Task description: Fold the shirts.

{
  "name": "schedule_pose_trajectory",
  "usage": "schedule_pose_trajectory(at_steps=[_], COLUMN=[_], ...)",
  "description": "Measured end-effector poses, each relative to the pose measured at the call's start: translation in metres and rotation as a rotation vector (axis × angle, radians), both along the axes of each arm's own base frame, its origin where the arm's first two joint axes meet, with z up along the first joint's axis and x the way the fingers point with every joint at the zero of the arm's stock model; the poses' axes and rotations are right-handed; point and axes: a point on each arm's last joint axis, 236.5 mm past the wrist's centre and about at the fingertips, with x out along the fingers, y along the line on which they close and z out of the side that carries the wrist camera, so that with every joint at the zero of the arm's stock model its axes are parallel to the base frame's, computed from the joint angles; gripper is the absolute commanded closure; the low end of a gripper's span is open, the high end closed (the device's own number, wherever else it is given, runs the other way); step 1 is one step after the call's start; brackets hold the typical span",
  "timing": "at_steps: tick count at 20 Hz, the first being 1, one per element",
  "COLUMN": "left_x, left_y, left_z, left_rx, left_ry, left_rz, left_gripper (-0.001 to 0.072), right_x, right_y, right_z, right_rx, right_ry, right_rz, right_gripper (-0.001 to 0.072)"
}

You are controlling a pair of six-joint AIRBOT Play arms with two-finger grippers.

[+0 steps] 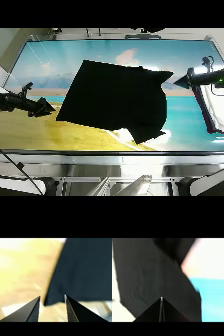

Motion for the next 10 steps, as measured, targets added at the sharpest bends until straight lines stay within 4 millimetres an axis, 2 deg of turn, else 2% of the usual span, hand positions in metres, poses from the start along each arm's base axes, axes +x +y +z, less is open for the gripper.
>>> schedule_pose_trajectory(at_steps=[2, 5, 6, 7, 8, 10], left_x=[0.011, 0.011, 0.008, 0.006, 0.003, -0.002], left_y=[0.006, 0.000, -0.005, -0.012, -0.019, -0.029], left_z=[-0.001, -0.017, -0.022, -0.026, -0.031, -0.039], left_rx=[0.041, 0.050, 0.035, 0.015, -0.003, -0.022], left_ry=[-0.032, -0.007, 0.012, 0.031, 0.050, 0.080], left_rz=[0.007, -0.025, -0.041, -0.057, -0.071, -0.099], left_gripper=[0.0378, 0.0378, 0.0379, 0.0379, 0.0379, 0.0380], right_x=[-0.035, -0.081, -0.091, -0.101, -0.108, -0.116], right_y=[0.005, 0.016, 0.019, 0.022, 0.024, 0.028], right_z=[-0.002, -0.013, -0.019, -0.024, -0.028, -0.034], right_rx=[-0.034, -0.063, -0.070, -0.069, -0.067, -0.063], right_ry=[0.026, 0.055, 0.067, 0.082, 0.094, 0.114], right_rz=[0.013, 0.023, 0.020, 0.023, 0.027, 0.025], right_gripper=[0.0695, 0.0685, 0.0556, 0.0322, 0.0289, 0.0289])
